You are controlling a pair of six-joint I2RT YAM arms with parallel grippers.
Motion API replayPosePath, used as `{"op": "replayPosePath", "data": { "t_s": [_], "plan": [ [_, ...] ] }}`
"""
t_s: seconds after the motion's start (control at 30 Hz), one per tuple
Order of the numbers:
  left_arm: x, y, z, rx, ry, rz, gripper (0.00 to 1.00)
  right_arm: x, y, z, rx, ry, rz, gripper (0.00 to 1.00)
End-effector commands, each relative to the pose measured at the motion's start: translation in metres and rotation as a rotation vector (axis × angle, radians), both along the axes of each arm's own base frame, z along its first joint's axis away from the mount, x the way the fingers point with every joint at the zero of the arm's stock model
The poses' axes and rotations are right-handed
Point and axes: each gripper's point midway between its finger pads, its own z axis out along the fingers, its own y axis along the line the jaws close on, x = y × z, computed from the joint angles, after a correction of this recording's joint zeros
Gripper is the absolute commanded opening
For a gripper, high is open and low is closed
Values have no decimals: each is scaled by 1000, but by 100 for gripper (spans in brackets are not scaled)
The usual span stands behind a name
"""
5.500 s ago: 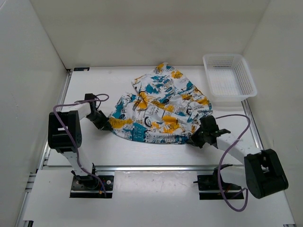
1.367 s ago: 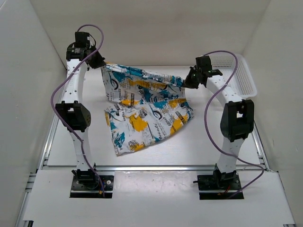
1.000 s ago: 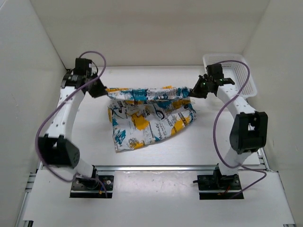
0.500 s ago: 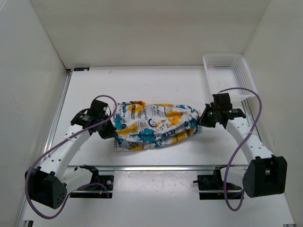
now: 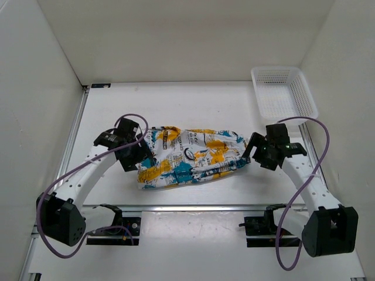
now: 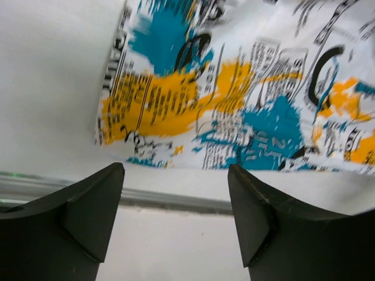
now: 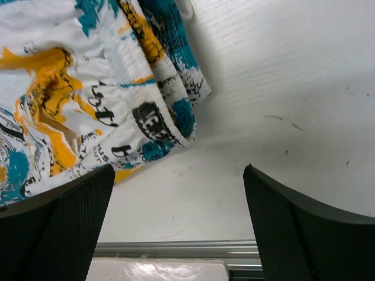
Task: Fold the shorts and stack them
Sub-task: Fold the shorts
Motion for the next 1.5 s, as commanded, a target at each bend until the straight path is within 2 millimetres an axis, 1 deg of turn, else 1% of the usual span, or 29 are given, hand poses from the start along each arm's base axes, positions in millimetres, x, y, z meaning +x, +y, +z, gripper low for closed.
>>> {"op": "replayPosePath", "data": {
  "t_s": [0.0,0.03,0.07,0.1,0.2,0.23,0.3,0.37,0.4,0.43,0.5,0.53,0.57,0.67,0.73,0.8,0.83,0.87,0.93,0.97,1.03,1.07,1.1,1.13,1.17,1.23,1.3,1.4,1.47],
  "plan": [
    [28,6,9,73,-73,1,81,32,0,11,-20,-55,9,96],
    [36,4,9,75,-87,-14,76,38,6,10,-5,-53,37,96],
    [47,-1,2,74,-97,-41,75,44,12,1,7,-12,69,97],
    [52,-3,-2,75,-96,-41,72,58,16,11,-12,-43,104,97],
    [62,-14,-18,58,-52,-71,64,76,16,11,-86,-45,107,80],
    [63,-17,-24,49,-35,-77,62,79,14,8,-100,-44,99,65],
    [64,-20,-43,69,14,-97,54,86,17,-2,-93,-33,105,53],
    [66,-27,-59,49,41,-134,50,83,23,-20,-92,7,132,38],
    [64,-26,-75,66,85,-143,49,80,19,-28,-112,31,125,35],
    [62,-25,-83,79,111,-158,44,76,15,-37,-131,56,118,33],
    [58,-23,-98,97,156,-172,44,71,10,-51,-155,100,102,30],
    [55,-21,-107,108,186,-182,42,71,9,-51,-157,100,87,30],
    [56,-20,-107,117,184,-179,42,61,7,-62,-161,144,81,30],
    [52,-11,-105,132,175,-138,45,42,11,-76,-135,200,72,35],
    [50,2,-97,132,148,-100,49,34,17,-72,-91,195,81,36],
    [52,7,-88,118,119,-96,53,29,19,-63,-72,181,88,40],
    [53,7,-82,105,101,-98,60,27,18,-48,-63,133,87,46],
    [55,7,-74,102,68,-111,63,23,11,-41,-94,117,80,57],
    [57,3,-64,81,47,-127,68,28,7,-11,-105,21,72,89],
    [64,1,-55,74,16,-126,71,24,0,-7,-120,18,53,98],
    [66,1,-49,78,14,-136,72,31,-12,5,-130,-26,16,100],
    [71,-1,-46,76,7,-136,70,31,-13,5,-121,-24,25,100],
    [72,1,-46,86,5,-132,51,27,-14,-2,-109,2,32,100],
    [77,5,-47,96,6,-118,40,27,-16,-12,-98,34,34,100],
    [81,9,-50,102,15,-113,30,30,-6,-13,-50,30,72,100],
    [84,21,-57,130,34,-80,17,29,-1,-28,-21,74,118,99],
    [87,40,-68,147,73,-32,10,28,3,-37,-3,104,142,96],
    [87,54,-80,118,113,10,10,34,13,-43,51,102,149,95],
    [87,56,-83,104,128,32,10,36,18,-46,83,102,134,89]
  ]
}}
